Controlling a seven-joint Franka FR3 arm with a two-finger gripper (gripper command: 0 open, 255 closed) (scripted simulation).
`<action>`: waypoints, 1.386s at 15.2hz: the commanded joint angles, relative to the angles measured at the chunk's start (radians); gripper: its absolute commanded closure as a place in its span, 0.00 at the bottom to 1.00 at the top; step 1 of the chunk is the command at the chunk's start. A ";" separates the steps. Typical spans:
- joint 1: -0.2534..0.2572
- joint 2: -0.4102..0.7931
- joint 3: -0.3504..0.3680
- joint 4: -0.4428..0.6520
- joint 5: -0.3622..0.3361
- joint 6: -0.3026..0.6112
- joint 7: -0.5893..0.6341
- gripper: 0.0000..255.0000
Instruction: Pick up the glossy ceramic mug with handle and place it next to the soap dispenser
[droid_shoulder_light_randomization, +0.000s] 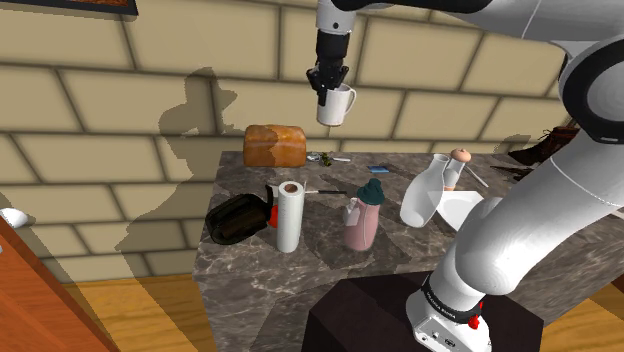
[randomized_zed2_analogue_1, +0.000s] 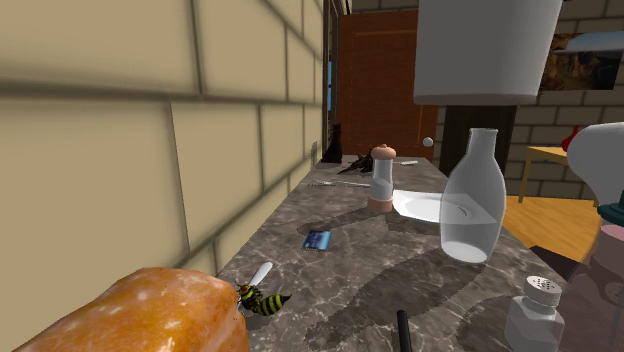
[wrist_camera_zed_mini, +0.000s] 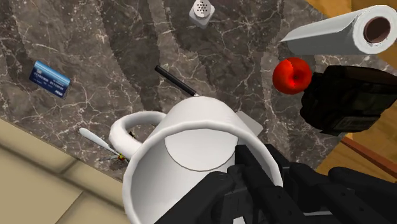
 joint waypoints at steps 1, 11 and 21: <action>0.004 -0.004 0.007 -0.024 0.001 0.020 0.013 1.00; 0.004 -0.027 0.006 -0.183 0.000 0.156 0.020 1.00; 0.003 -0.028 0.005 -0.319 -0.003 0.290 0.027 1.00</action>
